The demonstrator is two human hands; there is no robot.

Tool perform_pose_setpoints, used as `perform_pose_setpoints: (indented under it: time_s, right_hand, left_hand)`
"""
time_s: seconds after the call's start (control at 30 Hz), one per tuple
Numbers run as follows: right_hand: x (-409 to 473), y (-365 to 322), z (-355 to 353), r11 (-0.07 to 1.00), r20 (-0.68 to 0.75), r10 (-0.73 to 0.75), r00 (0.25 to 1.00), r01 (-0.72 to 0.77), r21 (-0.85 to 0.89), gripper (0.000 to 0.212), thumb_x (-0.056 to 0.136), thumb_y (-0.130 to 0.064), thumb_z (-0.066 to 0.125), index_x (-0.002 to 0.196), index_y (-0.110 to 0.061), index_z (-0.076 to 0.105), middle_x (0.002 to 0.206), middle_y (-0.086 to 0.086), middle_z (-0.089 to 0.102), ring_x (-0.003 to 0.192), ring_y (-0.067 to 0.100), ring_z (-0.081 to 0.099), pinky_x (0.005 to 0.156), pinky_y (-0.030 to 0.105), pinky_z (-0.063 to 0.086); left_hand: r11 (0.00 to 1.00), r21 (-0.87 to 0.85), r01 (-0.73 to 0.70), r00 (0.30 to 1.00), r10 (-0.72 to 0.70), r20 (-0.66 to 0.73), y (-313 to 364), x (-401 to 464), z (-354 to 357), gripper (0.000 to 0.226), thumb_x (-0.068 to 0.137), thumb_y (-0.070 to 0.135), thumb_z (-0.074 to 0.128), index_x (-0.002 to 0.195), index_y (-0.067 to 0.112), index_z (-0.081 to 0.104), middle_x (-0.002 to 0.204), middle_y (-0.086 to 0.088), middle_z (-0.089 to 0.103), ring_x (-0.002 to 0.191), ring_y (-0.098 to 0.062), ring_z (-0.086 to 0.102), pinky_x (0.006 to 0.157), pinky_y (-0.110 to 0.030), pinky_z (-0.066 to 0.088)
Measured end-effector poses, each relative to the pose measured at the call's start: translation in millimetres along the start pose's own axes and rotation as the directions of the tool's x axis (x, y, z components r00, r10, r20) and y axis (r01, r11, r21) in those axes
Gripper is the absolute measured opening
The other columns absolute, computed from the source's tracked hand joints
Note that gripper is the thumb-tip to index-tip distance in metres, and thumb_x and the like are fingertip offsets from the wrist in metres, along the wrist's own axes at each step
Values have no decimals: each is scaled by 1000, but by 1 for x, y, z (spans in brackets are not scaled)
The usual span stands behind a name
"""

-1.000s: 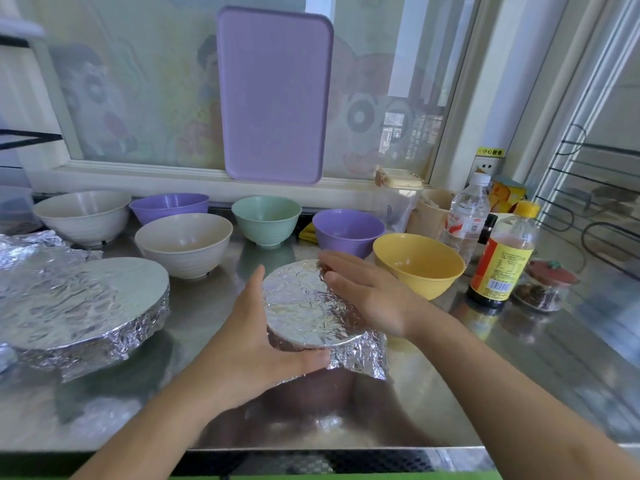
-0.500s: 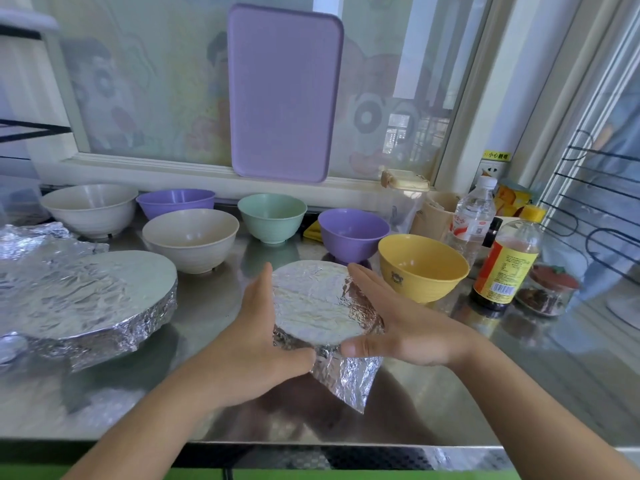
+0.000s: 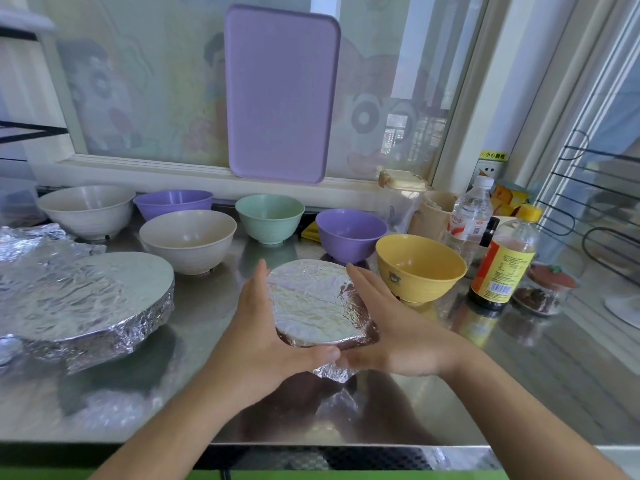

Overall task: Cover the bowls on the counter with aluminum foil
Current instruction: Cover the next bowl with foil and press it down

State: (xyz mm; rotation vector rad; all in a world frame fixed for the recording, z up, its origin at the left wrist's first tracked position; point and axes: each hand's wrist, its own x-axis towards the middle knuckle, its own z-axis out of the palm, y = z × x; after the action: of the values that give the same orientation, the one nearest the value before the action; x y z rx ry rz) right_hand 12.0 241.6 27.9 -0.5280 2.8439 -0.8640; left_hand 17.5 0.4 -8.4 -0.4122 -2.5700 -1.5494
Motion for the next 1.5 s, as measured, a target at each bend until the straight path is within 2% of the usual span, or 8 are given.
perform_pose_setpoints:
  time_s: [0.17,0.3,0.47,0.7,0.93,1.13,1.3,1.5]
  right_hand:
    - [-1,-3,-20,967,11,78,997,-78,242,99,93,-72,59,169,-34,8,164,-31,11,142,-13,15,96,0,26]
    - [18,-11,-14,997,-159,28,987,-15,81,75,103,-64,49,167,-33,25,171,-22,17,153,-5,13,122,25,16]
    - [34,-21,-5,1000,-144,-15,989,13,-15,53,109,-46,51,152,-14,51,158,-5,46,135,1,38,94,-6,21]
    - [13,-17,-3,999,-154,12,988,-18,-36,51,105,-61,49,128,-17,57,127,-9,53,118,12,50,109,35,40]
    - [-6,2,-5,998,40,0,999,-2,68,131,74,-86,67,168,-32,-8,161,-43,-4,150,-14,16,119,18,21]
    - [-8,2,-4,997,63,-2,998,-3,80,122,81,-56,85,165,-37,-2,156,-46,-3,140,-26,15,112,6,20]
    - [-9,0,-3,998,32,8,999,-10,63,136,78,-61,85,167,-31,-13,154,-45,-8,149,-15,5,118,16,17]
    - [-9,2,1,997,5,-8,1000,8,74,140,72,-63,86,166,-35,-14,149,-51,-5,129,-40,-5,113,3,15]
  left_hand:
    - [1000,22,8,997,-10,76,-4,6,-14,167,38,77,94,163,44,-11,164,32,16,148,11,22,118,-21,22]
    - [997,71,6,997,-12,80,0,5,-16,166,40,76,94,163,43,-14,166,28,8,149,9,17,118,-20,20]
    - [990,135,-46,998,40,46,8,-1,-7,162,50,74,91,164,34,-16,166,25,-4,152,6,5,118,-19,14]
    - [993,117,-7,996,-3,85,-1,1,-18,165,42,81,89,162,40,-15,168,25,0,151,7,11,122,-24,20]
    - [998,63,22,994,-29,105,-1,-4,-16,157,57,56,98,164,38,-15,167,26,13,148,8,21,116,-19,21]
    - [999,-14,41,994,-39,101,1,-4,-8,173,34,78,94,162,44,-18,166,23,16,148,9,20,115,-20,23]
    - [1000,-26,17,997,-14,79,2,-4,-8,173,32,79,94,162,44,-14,165,26,17,146,10,22,114,-19,23]
    - [1000,-28,2,999,0,51,4,-6,-8,169,34,73,98,162,48,-9,162,28,23,142,12,25,111,-18,25]
